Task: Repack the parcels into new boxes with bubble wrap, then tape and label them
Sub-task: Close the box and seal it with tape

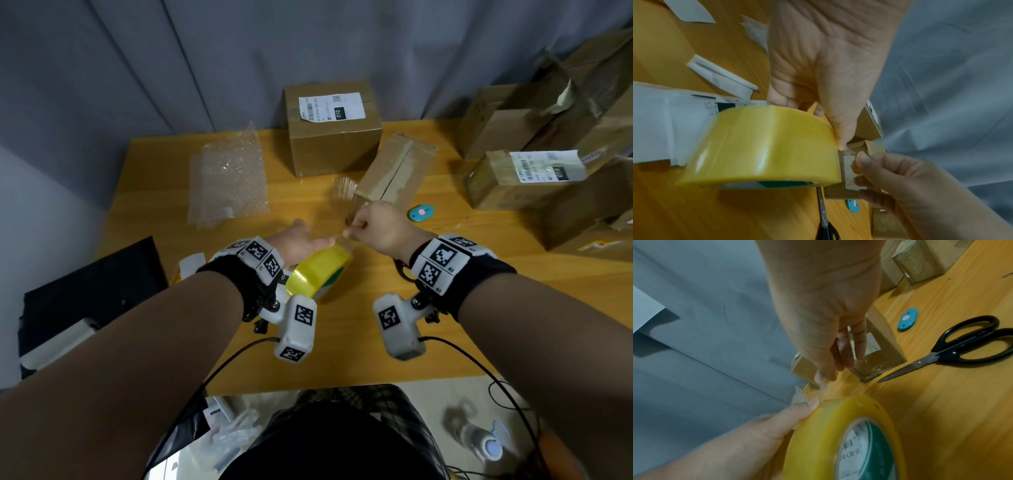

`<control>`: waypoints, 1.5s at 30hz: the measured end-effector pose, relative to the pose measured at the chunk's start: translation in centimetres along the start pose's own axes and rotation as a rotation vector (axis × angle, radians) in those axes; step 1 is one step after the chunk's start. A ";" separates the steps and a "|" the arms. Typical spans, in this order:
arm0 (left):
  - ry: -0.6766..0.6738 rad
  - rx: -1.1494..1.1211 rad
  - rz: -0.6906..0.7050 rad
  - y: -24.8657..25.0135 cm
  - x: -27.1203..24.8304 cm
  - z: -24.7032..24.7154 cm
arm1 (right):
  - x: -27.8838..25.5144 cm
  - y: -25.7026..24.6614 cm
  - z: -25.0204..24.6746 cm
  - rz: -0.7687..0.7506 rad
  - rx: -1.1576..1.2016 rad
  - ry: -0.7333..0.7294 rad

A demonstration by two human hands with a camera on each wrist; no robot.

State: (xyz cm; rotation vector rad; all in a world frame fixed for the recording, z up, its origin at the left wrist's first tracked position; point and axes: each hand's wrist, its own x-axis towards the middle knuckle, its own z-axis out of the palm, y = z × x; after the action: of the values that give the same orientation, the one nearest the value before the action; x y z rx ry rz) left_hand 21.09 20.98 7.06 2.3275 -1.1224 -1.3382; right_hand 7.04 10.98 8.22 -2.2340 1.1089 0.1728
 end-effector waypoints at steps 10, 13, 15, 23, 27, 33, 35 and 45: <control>0.100 0.027 0.269 5.1 -0.3 -3.7 | -1.3 2.0 -2.9 -0.036 0.045 0.185; 0.252 0.215 0.286 5.8 0.1 -3.5 | -1.2 3.4 -3.6 0.010 -0.067 0.281; 0.345 0.294 0.253 5.4 0.8 -3.1 | -1.3 4.2 -4.1 0.034 -0.140 0.369; 0.472 0.500 0.188 3.8 6.3 -0.8 | 2.7 5.4 -3.2 0.000 -0.525 -0.016; 0.471 0.644 0.179 3.8 8.1 1.5 | 3.8 5.9 -1.1 0.005 -0.471 0.116; 0.494 0.648 0.109 4.7 9.0 1.6 | 4.6 6.4 -0.1 -0.052 -0.477 0.160; 0.477 0.698 0.104 4.6 8.9 1.4 | 4.6 7.5 -0.5 -0.074 -0.469 0.144; 0.443 0.633 0.089 6.1 6.9 3.4 | 1.7 12.0 -4.2 -0.154 -0.360 0.025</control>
State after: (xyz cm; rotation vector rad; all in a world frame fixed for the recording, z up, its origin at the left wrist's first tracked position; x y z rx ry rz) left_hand 17.22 12.51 4.02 2.7422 -1.6228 -0.4115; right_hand -1.60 2.01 5.21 -2.6353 0.9731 0.3008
